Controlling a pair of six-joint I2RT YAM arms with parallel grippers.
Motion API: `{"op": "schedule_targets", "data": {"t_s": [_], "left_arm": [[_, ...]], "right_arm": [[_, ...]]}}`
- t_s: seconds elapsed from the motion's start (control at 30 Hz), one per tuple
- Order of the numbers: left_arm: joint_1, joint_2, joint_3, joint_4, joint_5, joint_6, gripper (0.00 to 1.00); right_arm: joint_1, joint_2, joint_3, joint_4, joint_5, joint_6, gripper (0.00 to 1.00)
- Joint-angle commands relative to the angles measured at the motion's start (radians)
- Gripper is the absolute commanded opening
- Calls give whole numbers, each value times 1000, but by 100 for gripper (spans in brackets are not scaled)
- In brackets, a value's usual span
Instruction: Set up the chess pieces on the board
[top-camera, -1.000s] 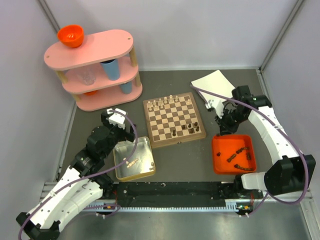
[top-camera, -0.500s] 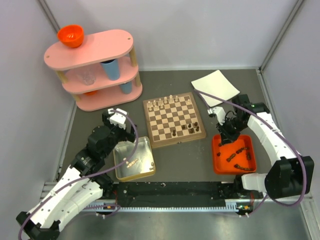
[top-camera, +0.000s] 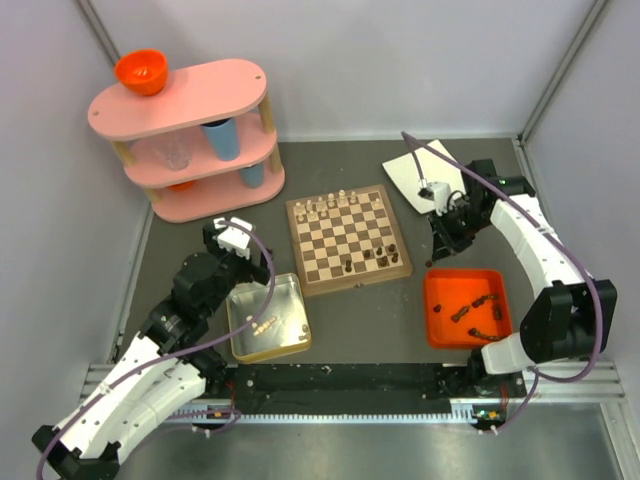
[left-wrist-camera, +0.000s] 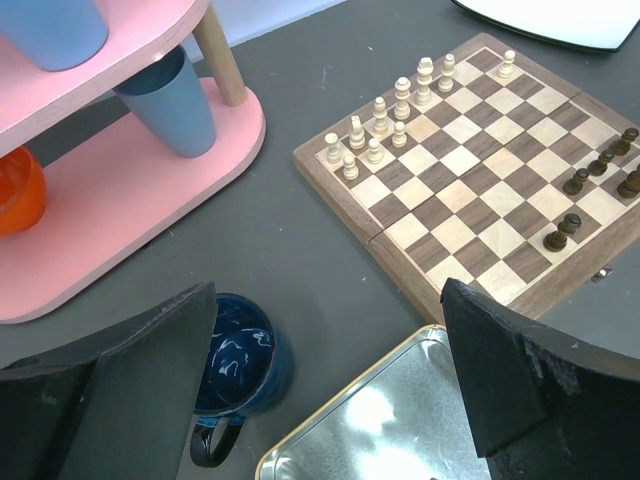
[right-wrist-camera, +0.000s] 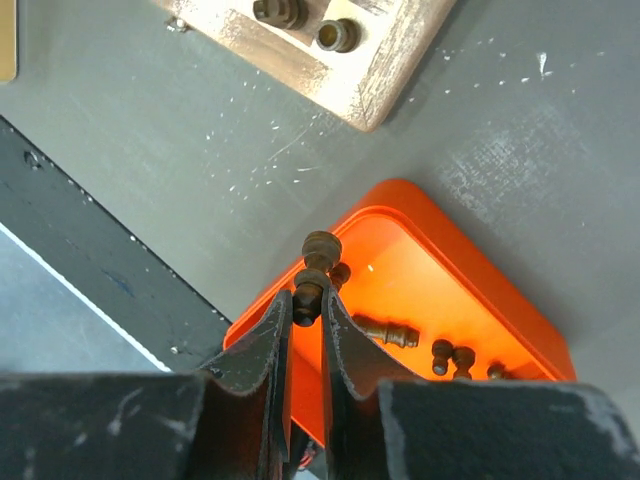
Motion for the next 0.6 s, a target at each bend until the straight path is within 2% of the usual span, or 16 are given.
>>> {"op": "schedule_targets", "data": {"t_s": [0.0, 0.2, 0.37, 0.57], "left_arm": [[4, -2, 8, 34, 4, 1, 99], [4, 12, 8, 34, 7, 3, 99], [4, 12, 10, 32, -3, 4, 99], [6, 26, 12, 34, -3, 6, 99]], "right_arm": [[-6, 24, 80, 11, 36, 165, 3], [-4, 75, 126, -23, 4, 257, 3], [-3, 96, 172, -47, -90, 228, 2], [63, 121, 227, -49, -98, 198, 1]]}}
